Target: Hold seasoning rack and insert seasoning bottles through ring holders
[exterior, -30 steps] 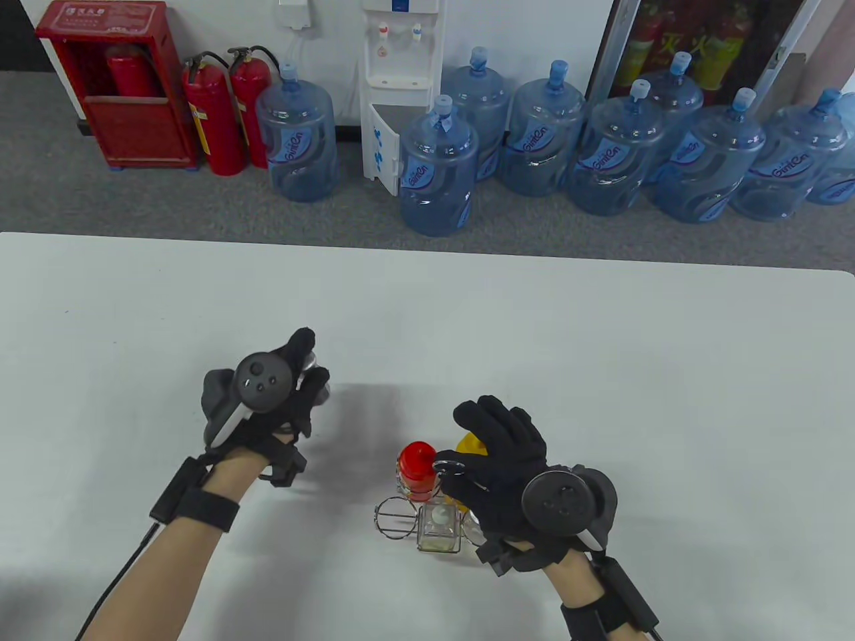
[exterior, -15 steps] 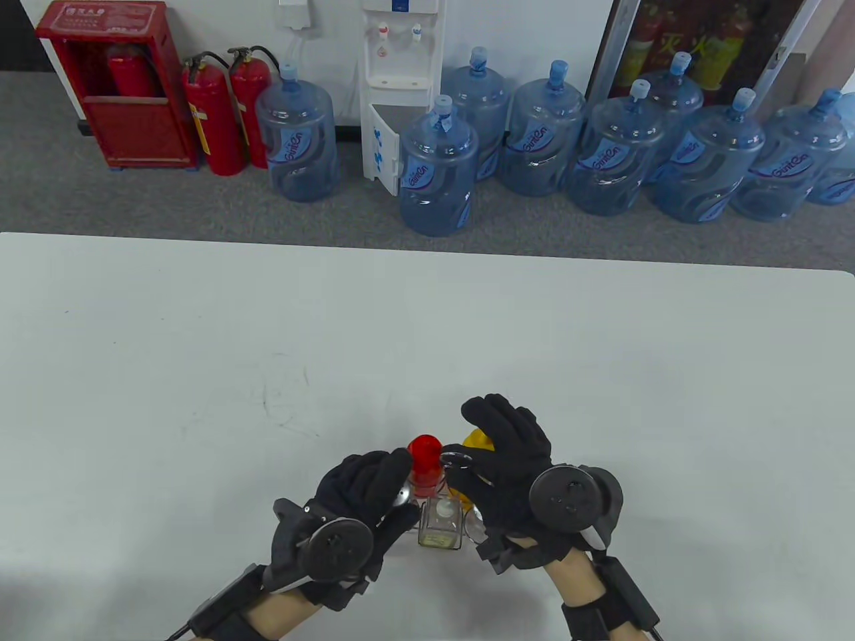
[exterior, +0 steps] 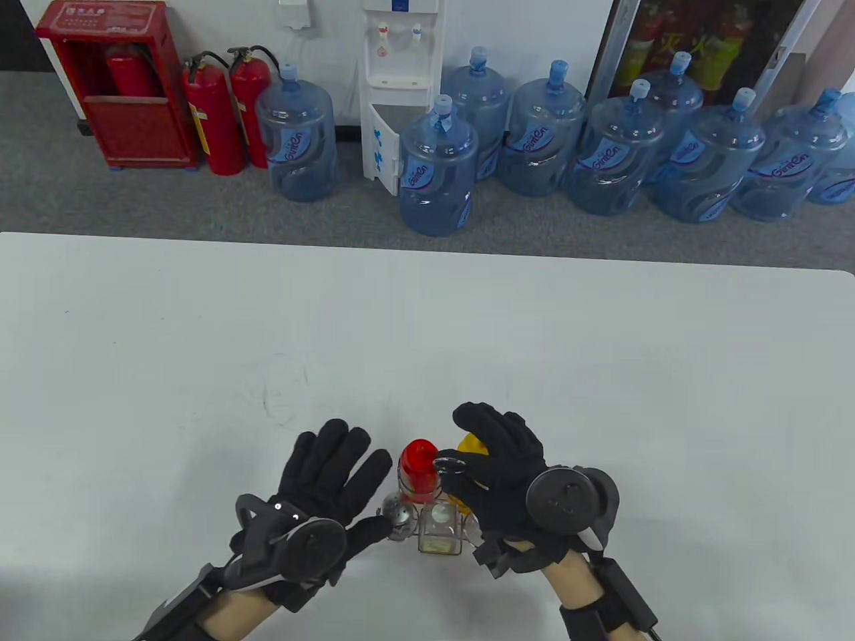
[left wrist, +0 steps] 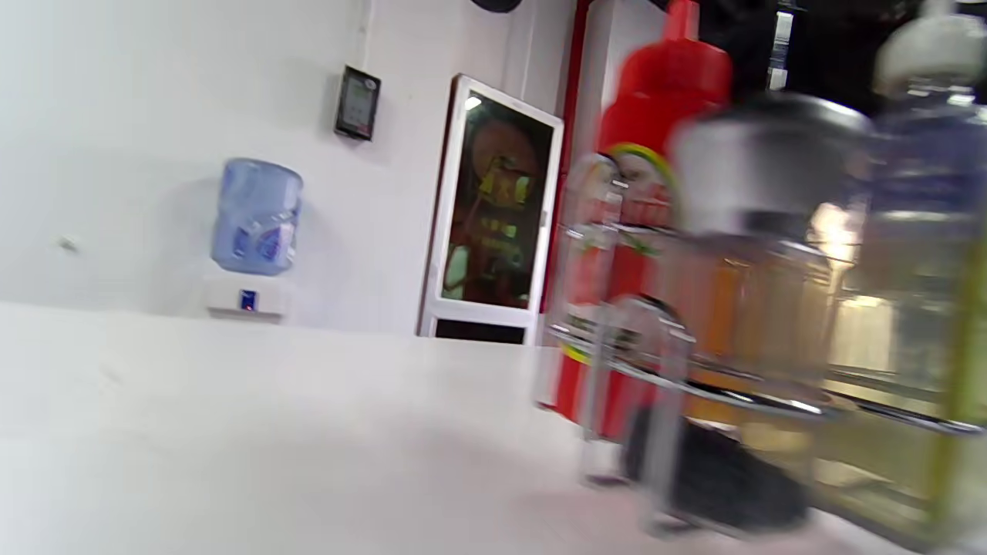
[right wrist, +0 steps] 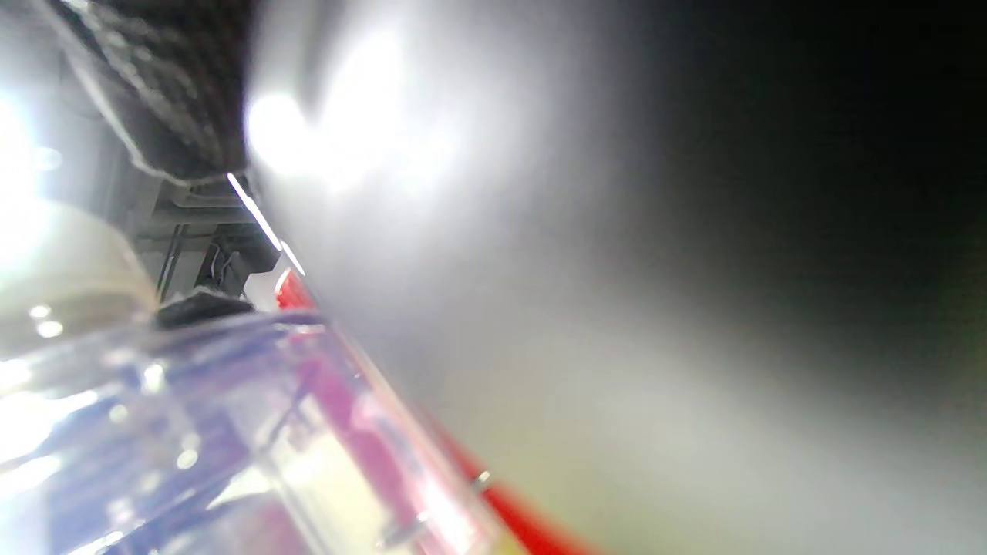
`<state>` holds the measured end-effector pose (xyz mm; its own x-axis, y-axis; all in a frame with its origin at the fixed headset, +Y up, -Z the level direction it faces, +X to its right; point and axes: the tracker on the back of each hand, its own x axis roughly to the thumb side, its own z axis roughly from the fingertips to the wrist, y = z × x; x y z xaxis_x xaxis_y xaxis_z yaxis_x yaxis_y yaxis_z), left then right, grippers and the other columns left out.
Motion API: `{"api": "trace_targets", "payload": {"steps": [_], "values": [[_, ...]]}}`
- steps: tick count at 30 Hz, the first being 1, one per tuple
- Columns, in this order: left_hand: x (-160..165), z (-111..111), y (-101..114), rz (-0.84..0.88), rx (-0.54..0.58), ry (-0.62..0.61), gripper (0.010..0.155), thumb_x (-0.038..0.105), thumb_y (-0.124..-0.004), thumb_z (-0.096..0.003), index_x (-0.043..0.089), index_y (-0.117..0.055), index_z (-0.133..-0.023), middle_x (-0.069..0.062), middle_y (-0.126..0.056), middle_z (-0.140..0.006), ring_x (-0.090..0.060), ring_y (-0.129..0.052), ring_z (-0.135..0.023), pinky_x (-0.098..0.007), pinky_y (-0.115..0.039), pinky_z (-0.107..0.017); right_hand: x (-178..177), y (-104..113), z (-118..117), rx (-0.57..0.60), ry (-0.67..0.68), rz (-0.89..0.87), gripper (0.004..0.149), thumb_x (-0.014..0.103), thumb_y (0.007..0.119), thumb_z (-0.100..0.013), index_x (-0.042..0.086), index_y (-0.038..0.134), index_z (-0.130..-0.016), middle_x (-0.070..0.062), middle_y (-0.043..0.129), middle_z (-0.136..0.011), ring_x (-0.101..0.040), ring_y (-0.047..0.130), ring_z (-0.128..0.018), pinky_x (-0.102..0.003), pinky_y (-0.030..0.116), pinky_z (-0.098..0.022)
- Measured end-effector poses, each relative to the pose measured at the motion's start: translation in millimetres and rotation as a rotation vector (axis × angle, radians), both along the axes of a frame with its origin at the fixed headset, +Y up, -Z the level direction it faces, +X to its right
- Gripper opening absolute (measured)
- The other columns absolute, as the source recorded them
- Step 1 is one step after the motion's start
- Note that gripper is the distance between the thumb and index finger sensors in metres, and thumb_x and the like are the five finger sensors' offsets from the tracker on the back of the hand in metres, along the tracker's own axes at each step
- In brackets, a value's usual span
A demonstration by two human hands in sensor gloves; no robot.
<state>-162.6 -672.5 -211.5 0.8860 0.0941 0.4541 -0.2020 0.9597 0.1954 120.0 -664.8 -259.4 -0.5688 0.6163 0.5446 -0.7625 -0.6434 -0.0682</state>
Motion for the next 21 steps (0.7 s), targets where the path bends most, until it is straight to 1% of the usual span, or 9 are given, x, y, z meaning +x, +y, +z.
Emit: {"api": "trace_targets", "payload": {"steps": [1, 3, 4, 6, 8, 11, 16, 19, 21], "values": [[-4, -2, 0, -0.021, -0.014, -0.001, 0.079, 0.073, -0.057, -0.0384, 0.045, -0.022, -0.104, 0.01, -0.022, -0.116, -0.028, -0.015, -0.118, -0.061, -0.022, -0.081, -1, 0, 0, 0.0, 0.008, 0.003, 0.042, 0.053, 0.081, -0.035, 0.039, 0.097, -0.072, 0.008, 0.052, -0.111, -0.028, 0.058, -0.103, -0.059, 0.035, -0.076], [-15, -5, -7, -0.064, -0.085, 0.014, 0.079, 0.073, -0.052, -0.0393, 0.045, -0.012, -0.102, 0.011, -0.01, -0.115, -0.025, -0.001, -0.116, -0.063, -0.01, -0.078, -3, -1, 1, 0.001, 0.024, 0.009, 0.042, 0.053, 0.081, -0.035, 0.04, 0.097, -0.072, 0.009, 0.052, -0.111, -0.028, 0.058, -0.103, -0.059, 0.035, -0.076], [-21, -5, -12, -0.066, -0.125, 0.021, 0.082, 0.074, -0.051, -0.0385, 0.044, -0.008, -0.101, 0.011, -0.006, -0.114, -0.025, 0.004, -0.114, -0.064, -0.008, -0.077, -4, -2, 1, 0.001, 0.026, 0.009, 0.042, 0.053, 0.082, -0.035, 0.04, 0.097, -0.072, 0.009, 0.052, -0.111, -0.028, 0.058, -0.103, -0.059, 0.036, -0.077], [-27, -6, -21, -0.049, -0.159, 0.009, 0.087, 0.076, -0.053, -0.0364, 0.043, -0.005, -0.101, 0.009, -0.002, -0.113, -0.026, 0.007, -0.112, -0.065, -0.007, -0.076, -6, -3, 2, 0.004, 0.035, 0.012, 0.042, 0.053, 0.081, -0.035, 0.04, 0.096, -0.072, 0.009, 0.051, -0.111, -0.027, 0.059, -0.103, -0.059, 0.036, -0.077], [-30, -6, -26, -0.061, -0.181, -0.006, 0.089, 0.077, -0.054, -0.0358, 0.042, -0.004, -0.1, 0.008, -0.002, -0.112, -0.027, 0.007, -0.112, -0.065, -0.007, -0.075, -8, -4, 3, 0.002, 0.044, 0.009, 0.042, 0.052, 0.081, -0.035, 0.04, 0.096, -0.072, 0.009, 0.051, -0.111, -0.027, 0.059, -0.103, -0.058, 0.036, -0.077], [-33, -4, -27, -0.089, -0.149, -0.018, 0.089, 0.077, -0.054, -0.0355, 0.041, -0.004, -0.1, 0.007, -0.003, -0.112, -0.029, 0.004, -0.112, -0.064, -0.008, -0.076, -12, -5, 1, -0.016, 0.048, 0.011, 0.042, 0.053, 0.081, -0.035, 0.041, 0.096, -0.072, 0.01, 0.05, -0.112, -0.027, 0.059, -0.103, -0.058, 0.037, -0.077], [-37, -6, -32, -0.057, -0.182, -0.034, 0.089, 0.076, -0.055, -0.0356, 0.041, -0.005, -0.1, 0.006, -0.004, -0.112, -0.03, 0.002, -0.112, -0.063, -0.01, -0.076, -26, 2, -21, -0.068, 0.082, 0.043, 0.043, 0.053, 0.076, -0.037, 0.043, 0.092, -0.075, 0.01, 0.044, -0.113, -0.027, 0.055, -0.104, -0.058, 0.036, -0.077], [-41, -9, -33, -0.042, -0.19, -0.026, 0.089, 0.076, -0.055, -0.0358, 0.04, -0.004, -0.1, 0.005, -0.004, -0.112, -0.03, 0.002, -0.112, -0.063, -0.01, -0.076, -35, 11, -43, -0.079, 0.083, 0.062, 0.043, 0.052, 0.075, -0.037, 0.043, 0.091, -0.076, 0.01, 0.041, -0.113, -0.027, 0.052, -0.104, -0.057, 0.035, -0.077], [-45, -10, -31, -0.037, -0.183, -0.013, 0.09, 0.076, -0.055, -0.0357, 0.04, -0.003, -0.1, 0.005, -0.003, -0.112, -0.03, 0.002, -0.112, -0.063, -0.01, -0.076, -40, 15, -63, -0.09, 0.074, 0.079, 0.043, 0.052, 0.075, -0.037, 0.043, 0.091, -0.076, 0.011, 0.039, -0.113, -0.027, 0.05, -0.105, -0.057, 0.034, -0.077]]}}
